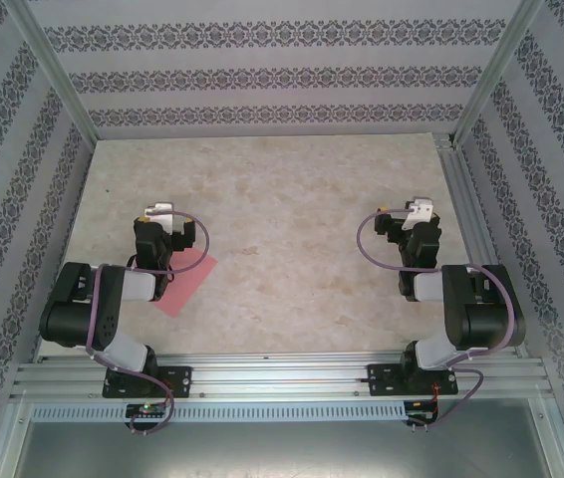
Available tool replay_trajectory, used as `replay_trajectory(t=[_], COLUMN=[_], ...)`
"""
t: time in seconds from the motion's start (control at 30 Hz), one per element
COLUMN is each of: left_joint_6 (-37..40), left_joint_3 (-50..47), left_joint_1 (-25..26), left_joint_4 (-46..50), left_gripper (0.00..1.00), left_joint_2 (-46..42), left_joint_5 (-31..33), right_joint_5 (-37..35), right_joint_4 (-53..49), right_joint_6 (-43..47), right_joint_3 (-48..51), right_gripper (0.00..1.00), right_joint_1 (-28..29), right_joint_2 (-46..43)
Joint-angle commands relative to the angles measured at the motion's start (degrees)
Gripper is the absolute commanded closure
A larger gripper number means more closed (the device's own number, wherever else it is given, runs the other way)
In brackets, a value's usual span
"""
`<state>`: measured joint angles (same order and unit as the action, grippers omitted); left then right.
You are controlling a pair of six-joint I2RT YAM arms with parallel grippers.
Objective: Fold a paper plane with a square sheet of paper (pick it up from the middle)
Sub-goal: Move the square sheet of paper to the center of the table.
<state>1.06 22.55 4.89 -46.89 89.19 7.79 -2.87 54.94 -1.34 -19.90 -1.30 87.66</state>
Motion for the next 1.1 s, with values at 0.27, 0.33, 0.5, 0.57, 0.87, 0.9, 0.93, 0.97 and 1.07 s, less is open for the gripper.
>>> replay_trajectory(t=[0.27,0.33,0.5,0.57,0.87,0.9,0.93,0.97,1.07], left_joint_6=[0.18,0.17,0.26,0.28,1.59,1.57,1.56,1.55,-1.28], left_joint_3=[1.13,1.1,0.82,0.75,1.25,1.26,1.14,1.17,4.63], left_joint_1=[-0.38,-0.32,-0.31,-0.32,-0.32,-0.31,-0.31,-0.31,-0.4], left_joint_4=[-0.82,-0.83,-1.18,-1.3,-0.02,-0.1,0.04,0.76,14.76], left_gripper=[0.0,0.0,0.0,0.0,0.0,0.0,0.0,0.0,0.0], left_joint_2=[0.15,0.16,-0.07,-0.13,-0.42,-0.37,-0.81,-1.83,-9.74], left_joint_5=[-1.72,-1.72,-1.64,-1.86,-4.99,-5.02,-5.07,-4.81,-1.31], right_joint_5=[3.2,3.81,3.22,3.61,3.93,4.23,4.54,4.13,4.27], right_joint_4=[0.91,-0.1,-0.44,-0.18,0.42,0.61,-0.83,-3.1,-18.82], right_joint_6=[0.08,0.7,1.21,1.41,1.52,1.73,2.74,3.1,2.11], right_joint_3=[-1.24,-1.56,-1.72,-1.51,-1.22,-1.13,-1.3,-1.64,-6.79], right_gripper=[0.02,0.02,0.02,0.02,0.02,0.02,0.02,0.02,0.02], right_joint_1=[-1.25,-0.95,-0.37,-0.32,-0.2,-0.15,0.33,0.73,1.01], right_joint_2=[0.07,-0.34,-0.46,-0.6,-0.51,-0.71,-1.83,-3.13,-8.69])
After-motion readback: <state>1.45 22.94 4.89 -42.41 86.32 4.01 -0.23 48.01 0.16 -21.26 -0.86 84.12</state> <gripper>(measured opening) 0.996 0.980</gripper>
